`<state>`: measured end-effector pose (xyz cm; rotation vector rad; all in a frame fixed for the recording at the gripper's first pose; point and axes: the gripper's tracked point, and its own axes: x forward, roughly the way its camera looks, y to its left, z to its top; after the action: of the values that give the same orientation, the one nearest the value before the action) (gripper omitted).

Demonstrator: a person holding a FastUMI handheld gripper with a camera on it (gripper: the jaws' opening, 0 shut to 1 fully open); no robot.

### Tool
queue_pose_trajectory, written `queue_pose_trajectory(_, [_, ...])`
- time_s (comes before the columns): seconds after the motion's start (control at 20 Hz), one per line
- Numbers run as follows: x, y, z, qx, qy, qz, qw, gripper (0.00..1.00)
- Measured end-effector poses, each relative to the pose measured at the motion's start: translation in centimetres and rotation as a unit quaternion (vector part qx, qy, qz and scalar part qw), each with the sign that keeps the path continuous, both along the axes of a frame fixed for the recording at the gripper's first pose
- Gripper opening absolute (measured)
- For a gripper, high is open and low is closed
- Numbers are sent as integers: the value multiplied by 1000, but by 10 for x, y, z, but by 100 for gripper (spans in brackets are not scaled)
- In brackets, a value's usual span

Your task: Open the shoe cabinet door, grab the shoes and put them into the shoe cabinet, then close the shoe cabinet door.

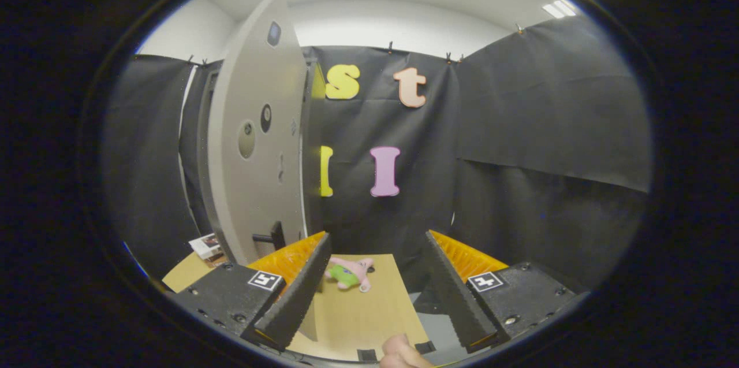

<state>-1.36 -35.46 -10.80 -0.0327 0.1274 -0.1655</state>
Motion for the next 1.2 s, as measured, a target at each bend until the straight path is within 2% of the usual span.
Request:
queue_pose_trajectory(0.1, [10, -8, -9, 7, 17, -16, 1000, 100])
queue_pose_trajectory(0.25, [14, -1, -26, 18, 37, -17, 999, 100])
queue_pose_trajectory(0.4, [16, 1, -33, -3, 44, -32, 999, 100])
queue_pose_trajectory(0.65, [30, 50, -45, -8, 56, 19, 998, 100])
queue_pose_trajectory(0.9, [22, 75, -46, -34, 50, 25, 998, 95])
queue_pose_trajectory(1.2, [22, 116, -54, 17, 59, 62, 996, 95])
